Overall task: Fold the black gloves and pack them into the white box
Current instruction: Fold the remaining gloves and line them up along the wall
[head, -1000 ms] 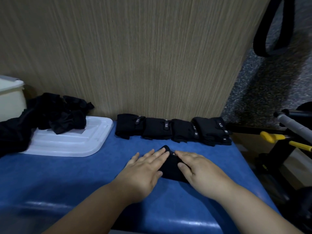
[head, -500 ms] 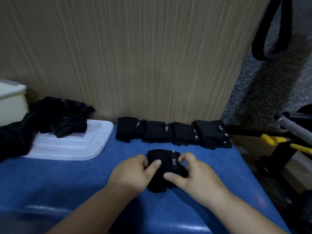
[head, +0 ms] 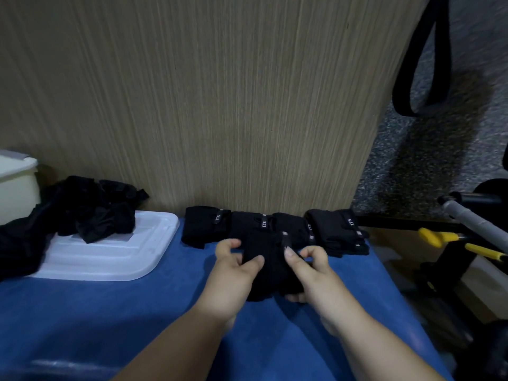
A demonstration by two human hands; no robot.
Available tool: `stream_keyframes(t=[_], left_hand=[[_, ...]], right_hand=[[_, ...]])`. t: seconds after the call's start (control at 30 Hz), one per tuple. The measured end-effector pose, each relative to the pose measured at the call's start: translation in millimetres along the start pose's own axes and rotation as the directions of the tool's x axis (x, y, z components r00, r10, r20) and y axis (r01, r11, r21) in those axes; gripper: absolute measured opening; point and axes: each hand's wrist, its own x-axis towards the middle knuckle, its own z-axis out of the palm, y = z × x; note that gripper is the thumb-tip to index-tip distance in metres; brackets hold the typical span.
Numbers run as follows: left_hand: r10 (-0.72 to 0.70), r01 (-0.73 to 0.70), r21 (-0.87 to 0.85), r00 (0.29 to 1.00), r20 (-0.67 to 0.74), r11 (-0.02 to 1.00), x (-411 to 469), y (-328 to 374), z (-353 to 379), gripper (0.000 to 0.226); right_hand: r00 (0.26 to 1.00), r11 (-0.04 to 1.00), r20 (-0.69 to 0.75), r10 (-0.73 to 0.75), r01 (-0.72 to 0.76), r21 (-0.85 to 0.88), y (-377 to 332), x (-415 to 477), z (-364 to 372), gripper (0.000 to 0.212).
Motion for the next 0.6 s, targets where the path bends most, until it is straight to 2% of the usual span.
stream_keyframes(t=[0.13,0.2,0.37,0.5,0.6], left_hand=[[0.016,-0.016,-0.071,1.000,-0.002,0.997,12.9,9.7,24.5,0.038],[0.009,-0.009,-0.060,1.000,0.005,0.998,20.7,14.1,36.5,0.040],[0.090,-0.089,-0.018,0.996,0.020,0.996,47.3,22.0,57.4,0.039],[0.143,-0.144,0.059,0.990,0.018,0.988,75.0,28.6,69.9,0.046],[0.147,-0.148,0.136,0.989,0.021,0.980,90.8,29.7,76.2,0.045]], right_hand=[[0.996,0.986,-0.089,0.001,0.014,0.165,-3.2,18.7,-8.1,0.024],[0.986,0.984,-0.163,-0.047,0.073,0.161,-5.4,29.0,-12.8,0.026],[0.920,0.968,-0.311,-0.238,0.200,-0.149,-19.8,49.4,-23.3,0.026],[0.870,0.866,-0.290,-0.399,0.254,-0.430,-35.4,68.8,-30.2,0.024],[0.870,0.799,-0.248,-0.426,0.232,-0.555,-44.0,82.5,-33.8,0.022]])
